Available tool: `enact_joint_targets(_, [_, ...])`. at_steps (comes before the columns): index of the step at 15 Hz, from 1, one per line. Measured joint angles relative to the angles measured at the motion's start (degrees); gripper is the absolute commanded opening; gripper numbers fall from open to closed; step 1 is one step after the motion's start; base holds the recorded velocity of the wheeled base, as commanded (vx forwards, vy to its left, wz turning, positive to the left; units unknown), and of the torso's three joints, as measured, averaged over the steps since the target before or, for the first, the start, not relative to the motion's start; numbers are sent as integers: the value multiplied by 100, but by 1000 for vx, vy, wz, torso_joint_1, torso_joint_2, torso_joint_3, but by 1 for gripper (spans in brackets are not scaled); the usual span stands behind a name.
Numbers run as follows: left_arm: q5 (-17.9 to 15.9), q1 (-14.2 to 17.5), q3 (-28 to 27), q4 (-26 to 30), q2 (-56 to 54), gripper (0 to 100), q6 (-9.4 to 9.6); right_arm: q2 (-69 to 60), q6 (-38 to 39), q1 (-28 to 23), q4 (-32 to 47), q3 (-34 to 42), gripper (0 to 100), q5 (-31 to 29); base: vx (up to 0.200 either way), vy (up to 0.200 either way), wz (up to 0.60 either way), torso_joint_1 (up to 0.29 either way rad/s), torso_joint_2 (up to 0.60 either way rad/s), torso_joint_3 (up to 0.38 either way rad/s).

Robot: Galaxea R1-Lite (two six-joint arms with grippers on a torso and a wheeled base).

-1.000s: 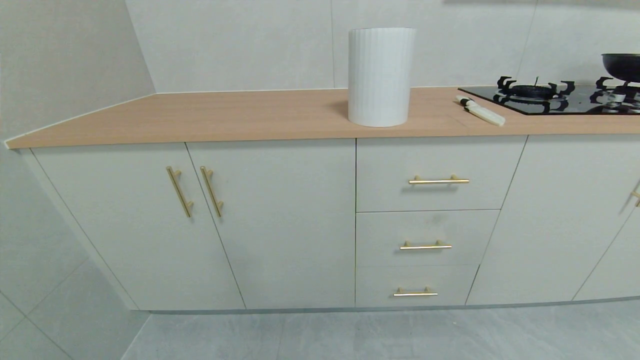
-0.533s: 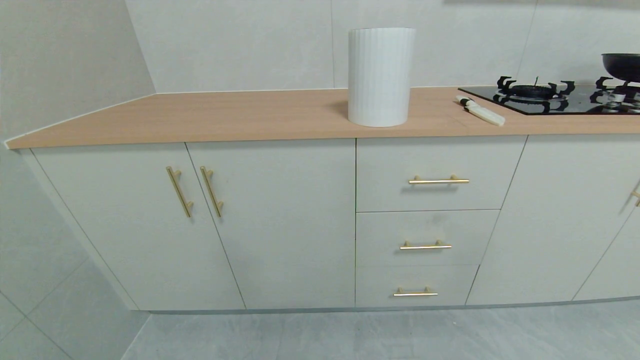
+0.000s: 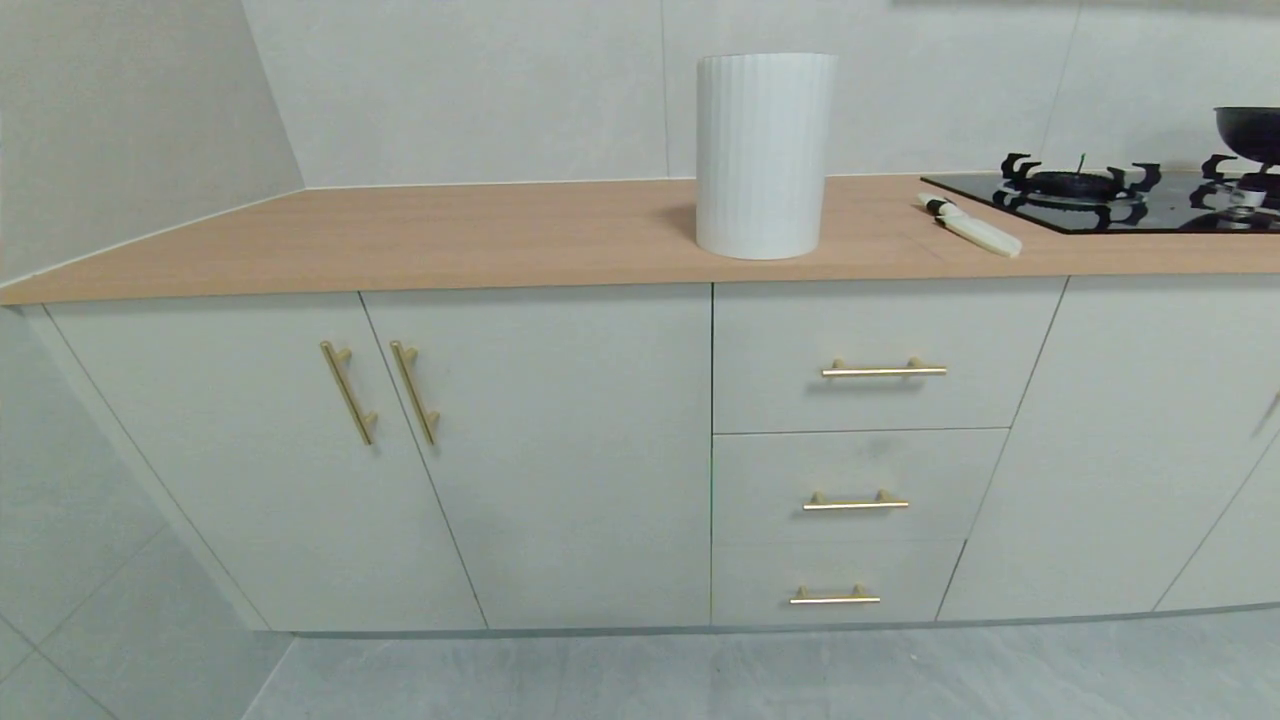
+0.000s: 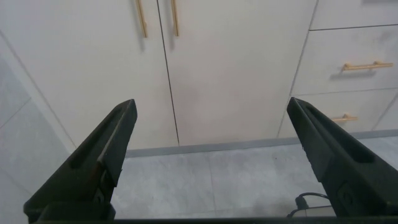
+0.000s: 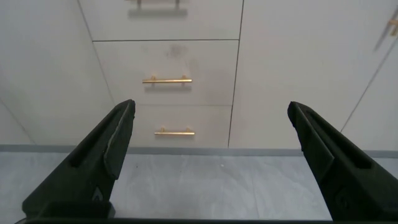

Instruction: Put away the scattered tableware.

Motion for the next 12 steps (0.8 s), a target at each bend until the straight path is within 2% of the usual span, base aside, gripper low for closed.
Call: enact_joint_targets(12, [0, 0, 0, -1, 0, 100, 0, 0, 0, 0, 0, 0, 100, 0, 200, 0, 0, 2, 2, 3])
